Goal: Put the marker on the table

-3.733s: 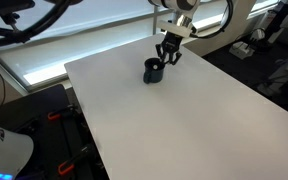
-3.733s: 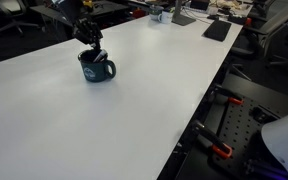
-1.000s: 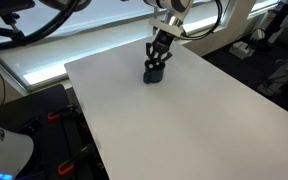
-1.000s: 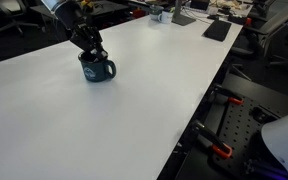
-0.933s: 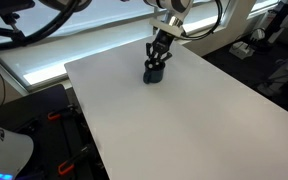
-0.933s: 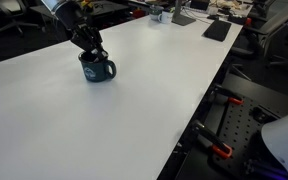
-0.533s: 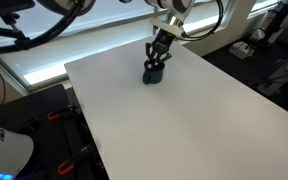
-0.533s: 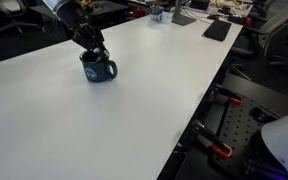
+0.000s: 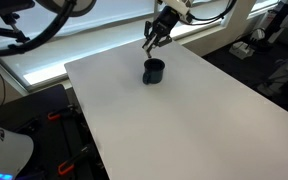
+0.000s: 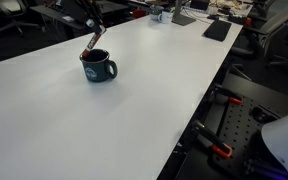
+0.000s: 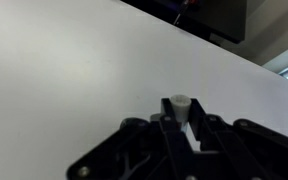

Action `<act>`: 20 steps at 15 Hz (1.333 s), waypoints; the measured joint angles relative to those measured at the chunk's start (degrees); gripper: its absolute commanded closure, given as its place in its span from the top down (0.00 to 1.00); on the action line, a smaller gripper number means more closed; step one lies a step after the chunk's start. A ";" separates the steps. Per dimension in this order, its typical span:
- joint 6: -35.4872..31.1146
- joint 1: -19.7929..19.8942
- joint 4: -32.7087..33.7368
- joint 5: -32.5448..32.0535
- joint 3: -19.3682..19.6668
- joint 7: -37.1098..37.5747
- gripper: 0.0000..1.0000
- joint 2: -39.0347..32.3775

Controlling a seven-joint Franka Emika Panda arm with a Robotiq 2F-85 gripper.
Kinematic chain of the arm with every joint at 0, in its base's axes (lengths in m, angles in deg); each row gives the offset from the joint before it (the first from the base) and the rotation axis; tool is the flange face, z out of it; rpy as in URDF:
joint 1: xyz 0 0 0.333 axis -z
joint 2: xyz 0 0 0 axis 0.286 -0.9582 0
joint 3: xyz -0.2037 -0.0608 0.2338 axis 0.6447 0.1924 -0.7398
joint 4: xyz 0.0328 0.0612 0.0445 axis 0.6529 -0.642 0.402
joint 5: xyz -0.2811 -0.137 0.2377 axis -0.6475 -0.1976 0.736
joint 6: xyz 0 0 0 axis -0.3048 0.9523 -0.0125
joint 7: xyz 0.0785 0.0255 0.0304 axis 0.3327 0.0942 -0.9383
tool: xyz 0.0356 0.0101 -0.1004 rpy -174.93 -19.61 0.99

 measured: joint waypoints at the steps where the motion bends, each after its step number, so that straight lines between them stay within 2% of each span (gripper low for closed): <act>1: 0.08 0.73 1.26 2.04 -0.18 0.80 0.05 0.42; 4: -3.84 3.13 3.93 6.62 -0.54 2.46 0.05 2.12; 7: -12.05 4.87 4.74 8.04 -0.53 2.78 0.05 3.36; 11: -27.60 6.37 3.83 8.01 0.21 2.80 0.05 3.12; 15: -44.14 7.45 -0.42 7.86 2.28 4.03 0.05 1.36; 17: -47.78 7.81 -3.60 7.63 3.66 5.59 0.05 0.25; 20: -47.99 7.85 -8.70 7.15 5.79 8.97 0.05 -1.69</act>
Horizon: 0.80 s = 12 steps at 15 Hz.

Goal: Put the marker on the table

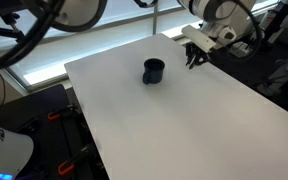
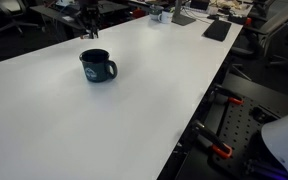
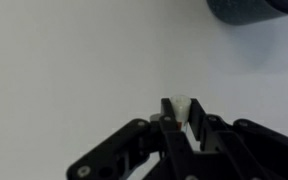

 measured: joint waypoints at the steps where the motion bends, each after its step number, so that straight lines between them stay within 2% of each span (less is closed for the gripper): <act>1: 0.41 0.00 -1.60 0.00 0.40 0.80 0.05 -0.63; 4: 2.32 0.05 -4.84 0.00 0.62 2.01 0.05 -1.40; 5: 3.22 0.05 -5.36 0.01 0.62 2.18 0.46 -1.41; 6: 4.30 0.04 -5.59 0.01 0.62 2.42 0.47 -1.42; 7: 5.42 0.04 -5.66 0.02 0.62 2.72 0.54 -1.41; 8: 6.52 0.04 -5.72 0.02 0.62 2.90 0.35 -1.41; 10: 7.99 0.02 -5.78 0.02 0.62 3.42 0.51 -1.41; 12: 8.23 0.01 -5.79 0.03 0.62 3.82 0.54 -1.41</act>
